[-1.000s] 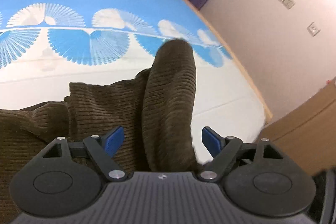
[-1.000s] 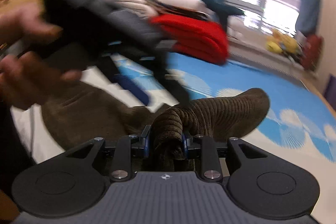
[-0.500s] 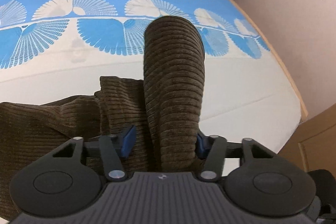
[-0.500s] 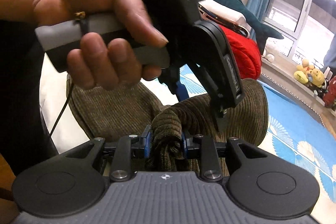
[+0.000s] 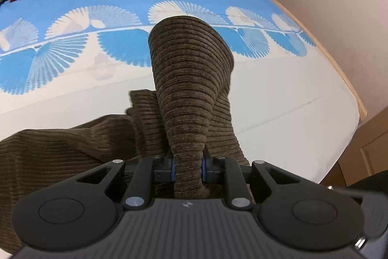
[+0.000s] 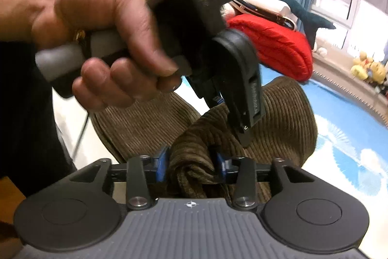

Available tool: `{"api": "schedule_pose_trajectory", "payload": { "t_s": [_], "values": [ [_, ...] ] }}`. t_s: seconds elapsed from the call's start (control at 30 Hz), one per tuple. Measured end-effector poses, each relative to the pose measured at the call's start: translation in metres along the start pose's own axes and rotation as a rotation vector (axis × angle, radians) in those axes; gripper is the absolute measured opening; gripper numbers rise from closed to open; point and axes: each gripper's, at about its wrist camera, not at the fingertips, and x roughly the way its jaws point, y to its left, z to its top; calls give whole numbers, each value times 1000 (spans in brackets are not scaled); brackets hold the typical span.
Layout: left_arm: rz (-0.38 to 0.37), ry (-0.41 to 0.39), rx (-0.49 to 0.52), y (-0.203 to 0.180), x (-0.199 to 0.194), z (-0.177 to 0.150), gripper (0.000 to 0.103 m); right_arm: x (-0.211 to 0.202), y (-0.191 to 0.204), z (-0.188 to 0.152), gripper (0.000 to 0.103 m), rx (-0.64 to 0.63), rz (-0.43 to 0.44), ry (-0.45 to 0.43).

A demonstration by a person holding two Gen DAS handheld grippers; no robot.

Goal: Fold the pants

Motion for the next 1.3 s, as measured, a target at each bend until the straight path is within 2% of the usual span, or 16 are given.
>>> {"api": "schedule_pose_trajectory", "payload": {
  "t_s": [0.07,0.13,0.2,0.23,0.33,0.43,0.5,0.57,0.67,0.73,0.8,0.83,1.0,1.1,1.2,1.3],
  "values": [
    [11,-9,-18,16,-11,-4,20,-4,-13,8,58,73,61,-6],
    [25,-14,-48,36,-24,-9,20,-5,-32,15,64,192,159,16],
    [59,-26,-78,60,-39,-15,19,-5,-52,25,64,298,258,51],
    [76,-29,-95,70,-46,-17,19,-6,-59,29,64,315,271,57],
    [145,-43,-148,107,-68,-27,19,-5,-79,41,65,332,238,78],
    [246,-44,-168,142,-87,-39,19,16,-96,45,67,364,157,112],
    [329,-37,-203,170,-99,-48,19,37,-104,41,67,427,111,146],
    [384,-31,-252,195,-109,-55,19,61,-105,31,67,516,111,184],
    [369,-32,-355,234,-118,-66,22,96,-100,21,67,627,154,258],
    [360,-21,-395,251,-116,-70,36,111,-93,19,67,655,162,266],
    [378,-27,-405,262,-115,-73,73,128,-87,15,67,686,176,304],
    [390,-24,-421,268,-116,-75,78,135,-86,15,67,698,179,319],
    [305,46,-497,284,-100,-79,81,166,-78,10,73,767,197,359],
    [294,93,-476,283,-85,-78,84,188,-73,14,73,801,211,407],
    [297,124,-457,279,-74,-80,87,204,-65,12,76,799,187,435],
    [321,132,-439,275,-67,-78,86,211,-59,15,74,766,157,423]
  ]
}}
